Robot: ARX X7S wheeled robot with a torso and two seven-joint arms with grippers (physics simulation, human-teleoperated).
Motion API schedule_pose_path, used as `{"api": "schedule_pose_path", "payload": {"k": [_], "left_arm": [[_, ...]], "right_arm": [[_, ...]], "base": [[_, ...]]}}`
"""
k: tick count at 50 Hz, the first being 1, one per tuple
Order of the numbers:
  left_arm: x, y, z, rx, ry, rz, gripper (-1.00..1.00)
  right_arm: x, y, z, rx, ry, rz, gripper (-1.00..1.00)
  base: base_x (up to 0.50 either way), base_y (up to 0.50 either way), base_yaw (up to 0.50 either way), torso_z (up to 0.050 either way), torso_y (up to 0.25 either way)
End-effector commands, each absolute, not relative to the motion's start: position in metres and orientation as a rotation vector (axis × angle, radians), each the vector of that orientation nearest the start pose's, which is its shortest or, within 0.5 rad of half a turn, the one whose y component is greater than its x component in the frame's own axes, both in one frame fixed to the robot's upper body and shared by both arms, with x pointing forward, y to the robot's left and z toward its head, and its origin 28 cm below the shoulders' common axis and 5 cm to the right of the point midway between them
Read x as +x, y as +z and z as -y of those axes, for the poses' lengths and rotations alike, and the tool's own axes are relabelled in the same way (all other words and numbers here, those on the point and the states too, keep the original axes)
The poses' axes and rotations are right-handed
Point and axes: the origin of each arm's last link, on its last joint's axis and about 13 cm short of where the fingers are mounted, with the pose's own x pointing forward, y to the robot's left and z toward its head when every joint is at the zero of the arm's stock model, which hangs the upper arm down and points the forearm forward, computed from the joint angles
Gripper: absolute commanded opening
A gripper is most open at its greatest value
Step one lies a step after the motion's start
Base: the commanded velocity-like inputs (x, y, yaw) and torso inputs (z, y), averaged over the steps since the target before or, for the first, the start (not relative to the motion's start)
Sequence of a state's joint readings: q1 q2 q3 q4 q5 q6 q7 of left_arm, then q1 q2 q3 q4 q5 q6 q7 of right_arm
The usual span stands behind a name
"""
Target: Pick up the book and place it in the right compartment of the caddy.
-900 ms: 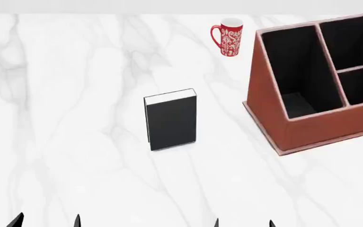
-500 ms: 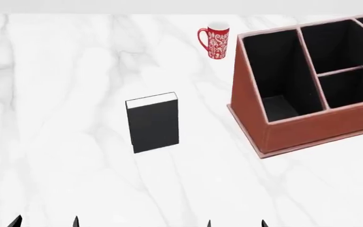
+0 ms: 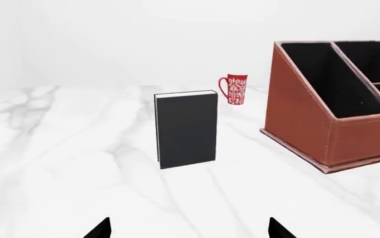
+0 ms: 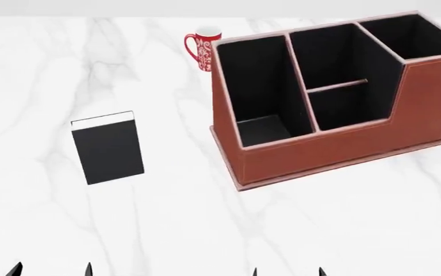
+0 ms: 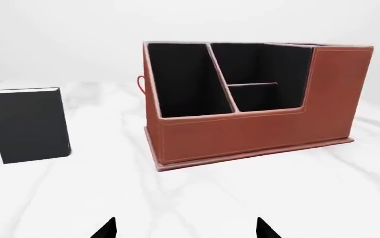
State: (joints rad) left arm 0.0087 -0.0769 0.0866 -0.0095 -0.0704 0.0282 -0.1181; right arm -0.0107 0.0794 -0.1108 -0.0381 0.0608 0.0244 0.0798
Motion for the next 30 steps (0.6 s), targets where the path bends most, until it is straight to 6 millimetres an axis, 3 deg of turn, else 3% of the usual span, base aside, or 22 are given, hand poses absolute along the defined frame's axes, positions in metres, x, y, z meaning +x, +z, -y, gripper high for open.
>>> {"api": "schedule_pose_path", "payload": {"k": [1,6,16,19,23,24,26,27,28,30], "left_arm": [[0.207,0.010,-0.207,0.011,0.036,0.004,1.00],[0.206,0.015,-0.210,0.012,0.066,0.002,1.00],[0.173,0.061,-0.268,0.087,0.460,0.036,1.00],[0.148,0.084,-0.292,0.128,0.614,0.069,1.00],[0.119,0.103,-0.313,0.150,0.757,0.102,1.00],[0.095,0.110,-0.328,0.159,0.857,0.107,1.00],[0.085,0.111,-0.334,0.164,0.896,0.105,1.00],[0.059,0.115,-0.346,0.186,1.002,0.113,1.00],[0.059,0.115,-0.346,0.186,1.002,0.113,1.00],[0.059,0.115,-0.345,0.194,1.005,0.112,1.00]], "right_arm": [[0.209,0.013,0.092,-0.043,-0.008,-0.010,1.00],[0.213,0.018,0.092,-0.021,0.009,-0.053,1.00],[0.255,0.091,0.093,-0.029,0.027,-0.048,1.00],[0.274,0.128,0.093,-0.038,0.027,0.000,1.00],[0.294,0.161,0.093,-0.039,0.046,-0.005,1.00],[0.312,0.187,0.095,-0.003,0.044,-0.015,1.00],[0.319,0.199,0.095,-0.001,0.042,-0.016,1.00],[0.333,0.227,0.085,-0.097,0.043,-0.036,1.00],[0.336,0.252,0.085,-0.095,0.041,0.032,1.00],[0.337,0.253,0.085,-0.097,0.033,0.035,1.00]], "base": [[0.00,0.00,0.00,0.000,0.000],[0.00,0.00,0.00,0.000,0.000],[0.00,0.00,0.00,0.000,0.000],[0.00,0.00,0.00,0.000,0.000],[0.00,0.00,0.00,0.000,0.000],[0.00,0.00,0.00,0.000,0.000],[0.00,0.00,0.00,0.000,0.000],[0.50,0.00,0.00,0.000,0.000],[0.50,0.00,0.00,0.000,0.000],[0.50,0.00,0.00,0.000,0.000]]}}
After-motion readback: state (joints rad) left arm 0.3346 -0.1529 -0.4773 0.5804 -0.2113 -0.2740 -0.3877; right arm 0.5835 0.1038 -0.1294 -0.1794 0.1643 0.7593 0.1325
